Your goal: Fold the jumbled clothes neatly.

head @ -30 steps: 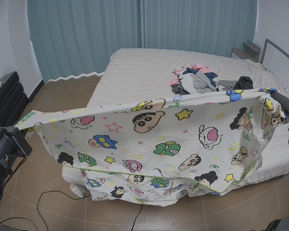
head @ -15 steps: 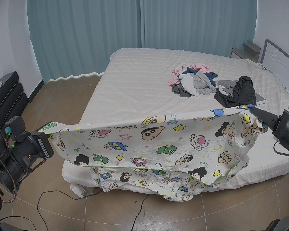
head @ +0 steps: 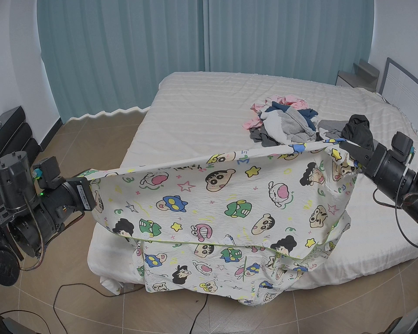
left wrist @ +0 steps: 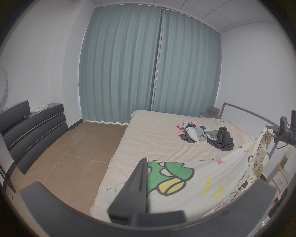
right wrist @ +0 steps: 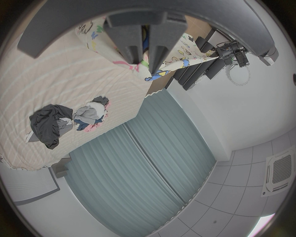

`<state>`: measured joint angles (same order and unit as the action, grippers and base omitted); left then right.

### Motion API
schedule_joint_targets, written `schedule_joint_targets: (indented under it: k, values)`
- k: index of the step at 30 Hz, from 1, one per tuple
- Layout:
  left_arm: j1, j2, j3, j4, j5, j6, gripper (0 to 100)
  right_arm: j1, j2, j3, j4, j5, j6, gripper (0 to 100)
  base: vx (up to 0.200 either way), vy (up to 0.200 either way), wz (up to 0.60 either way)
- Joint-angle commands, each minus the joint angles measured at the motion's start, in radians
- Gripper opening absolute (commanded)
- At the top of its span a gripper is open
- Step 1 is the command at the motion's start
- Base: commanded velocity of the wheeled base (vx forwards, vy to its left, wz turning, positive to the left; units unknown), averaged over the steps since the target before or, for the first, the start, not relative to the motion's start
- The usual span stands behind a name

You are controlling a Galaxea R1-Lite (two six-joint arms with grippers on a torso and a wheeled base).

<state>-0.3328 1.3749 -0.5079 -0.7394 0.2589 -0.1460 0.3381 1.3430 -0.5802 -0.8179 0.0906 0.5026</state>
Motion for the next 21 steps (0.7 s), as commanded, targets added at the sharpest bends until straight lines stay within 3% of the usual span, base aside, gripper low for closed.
schedule_joint_targets:
  k: [1,14,21]
  values:
    - [0.031,0.107,-0.050,-0.005,-0.007,-0.003,0,-0.034,0.157,-0.024,-0.064,0.000,-0.001,0,0.200,0.000,0.00]
    - [0.040,0.262,-0.150,-0.020,-0.007,-0.064,0,-0.051,0.324,-0.109,-0.132,0.000,0.002,0,0.200,0.000,0.00]
    - [0.051,0.394,-0.161,-0.189,-0.007,-0.063,0,-0.048,0.412,-0.153,-0.184,0.001,0.001,0,0.200,0.000,0.00]
